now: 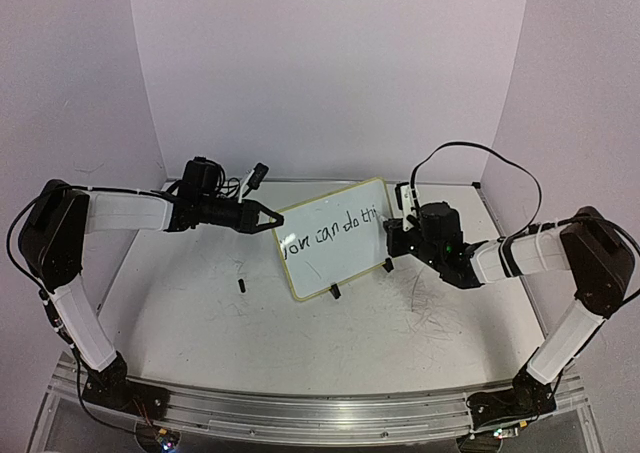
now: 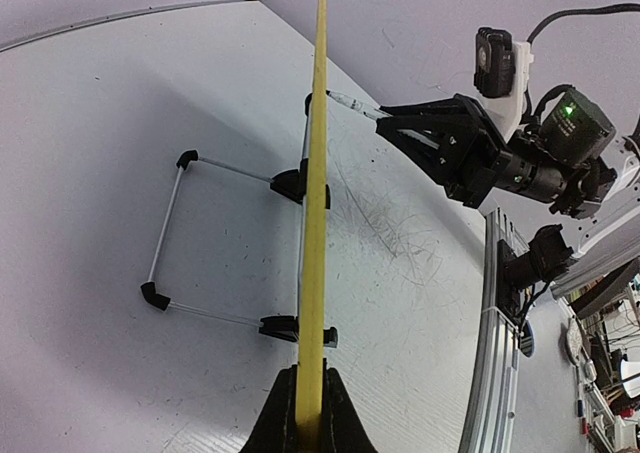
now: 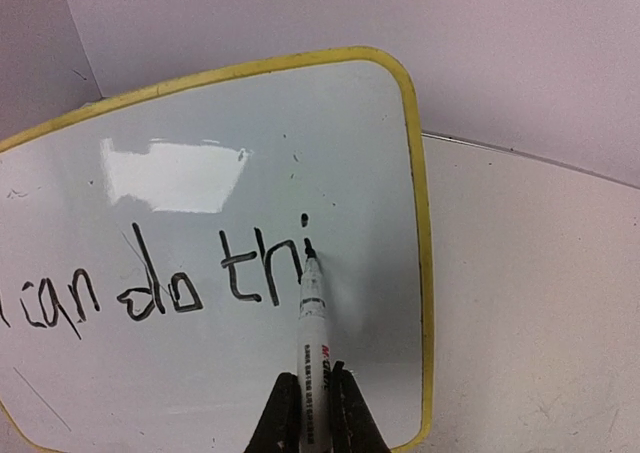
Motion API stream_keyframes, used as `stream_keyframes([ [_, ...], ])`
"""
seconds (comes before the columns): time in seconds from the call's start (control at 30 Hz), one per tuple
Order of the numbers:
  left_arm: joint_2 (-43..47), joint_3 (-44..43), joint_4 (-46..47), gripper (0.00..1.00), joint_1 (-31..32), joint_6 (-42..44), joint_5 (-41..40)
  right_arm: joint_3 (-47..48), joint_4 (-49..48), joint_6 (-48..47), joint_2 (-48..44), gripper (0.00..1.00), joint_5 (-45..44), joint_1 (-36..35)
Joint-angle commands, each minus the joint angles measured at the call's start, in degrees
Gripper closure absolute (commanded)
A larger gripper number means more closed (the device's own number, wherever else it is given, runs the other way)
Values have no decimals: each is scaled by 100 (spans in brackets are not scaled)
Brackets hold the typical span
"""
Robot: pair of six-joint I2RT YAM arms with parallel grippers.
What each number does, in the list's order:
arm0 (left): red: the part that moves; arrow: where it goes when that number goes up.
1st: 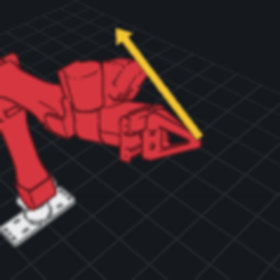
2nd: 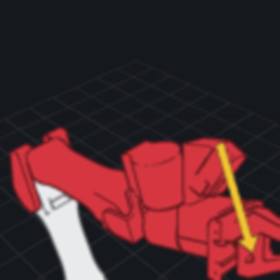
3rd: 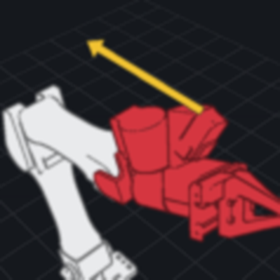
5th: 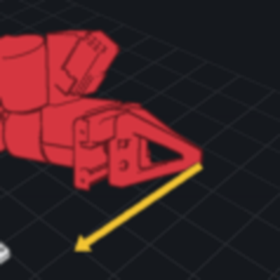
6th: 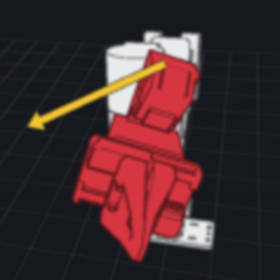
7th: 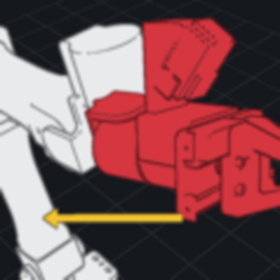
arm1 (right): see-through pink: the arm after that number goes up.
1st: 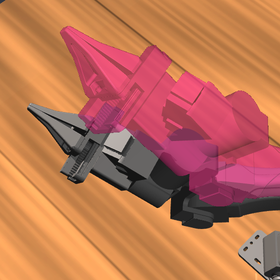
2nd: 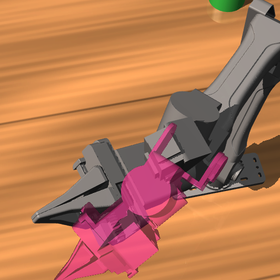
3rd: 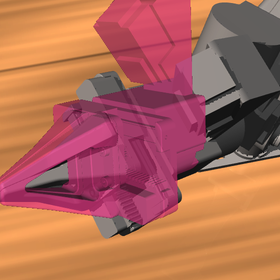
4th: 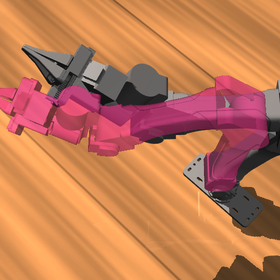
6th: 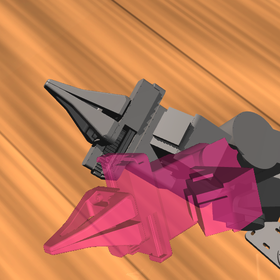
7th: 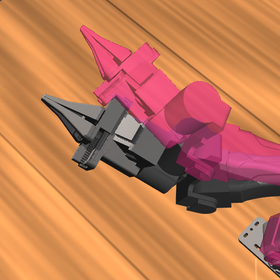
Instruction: Write a sentence on the whiteboard
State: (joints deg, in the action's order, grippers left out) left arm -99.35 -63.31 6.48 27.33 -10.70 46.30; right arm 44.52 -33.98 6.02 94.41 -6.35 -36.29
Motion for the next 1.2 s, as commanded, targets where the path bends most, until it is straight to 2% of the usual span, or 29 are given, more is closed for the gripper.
stream_keyframes([
  [0.0,226,-59,-119,100,-10,217,7,-160,-61,115,10,100,-16,26],
  [0.43,242,-59,-119,100,-9,217,7,-193,-38,154,-37,100,50,26],
  [0.67,226,-62,-119,100,-9,217,-1,-212,-94,111,-509,100,45,66],
  [1.17,230,-60,-117,100,-9,217,20,128,-250,91,-170,100,73,179],
])
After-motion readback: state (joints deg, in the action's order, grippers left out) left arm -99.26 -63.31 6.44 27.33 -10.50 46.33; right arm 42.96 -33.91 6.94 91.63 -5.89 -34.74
